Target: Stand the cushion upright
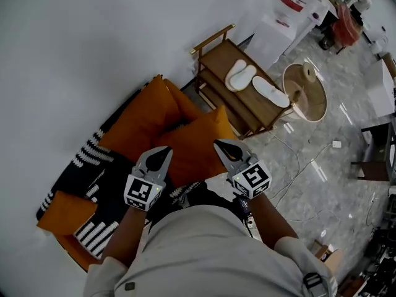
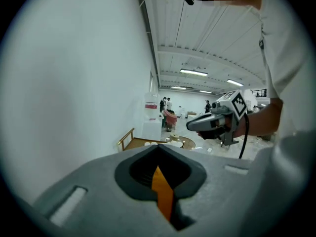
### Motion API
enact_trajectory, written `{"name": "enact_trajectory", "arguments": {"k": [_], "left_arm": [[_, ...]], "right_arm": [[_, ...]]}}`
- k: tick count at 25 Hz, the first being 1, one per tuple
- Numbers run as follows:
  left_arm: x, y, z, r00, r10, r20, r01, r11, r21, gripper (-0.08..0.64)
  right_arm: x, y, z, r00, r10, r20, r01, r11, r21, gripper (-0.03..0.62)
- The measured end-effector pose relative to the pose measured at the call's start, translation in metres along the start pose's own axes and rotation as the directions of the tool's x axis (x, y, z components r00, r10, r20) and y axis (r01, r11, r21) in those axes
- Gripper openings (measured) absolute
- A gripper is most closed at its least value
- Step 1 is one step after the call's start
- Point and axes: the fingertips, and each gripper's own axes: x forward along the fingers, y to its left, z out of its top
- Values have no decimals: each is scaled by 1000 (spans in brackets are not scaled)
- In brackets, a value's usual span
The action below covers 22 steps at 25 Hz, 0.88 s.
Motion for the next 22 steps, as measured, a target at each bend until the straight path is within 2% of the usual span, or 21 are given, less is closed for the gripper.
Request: {"name": "enact_trajectory", "arguments": {"k": [4, 10, 15, 22], "left_arm": [[35, 26, -34, 997, 30, -68, -32, 999, -35, 11], [81, 66, -99, 983, 46, -175, -57, 996, -62, 71], [115, 90, -164, 967, 26, -254, -49, 995, -85, 149], [149, 111, -248, 929, -18, -368, -39, 989, -146, 227]], "right_arm": [[26, -44, -23, 996, 21, -84, -21, 1000, -1, 43], [68, -89, -63, 975, 71, -211, -73, 997, 3, 101], [101, -122, -113, 940, 88, -329, -101, 995, -21, 153], [140, -161, -183, 873, 89, -480, -118, 993, -31, 247]]}}
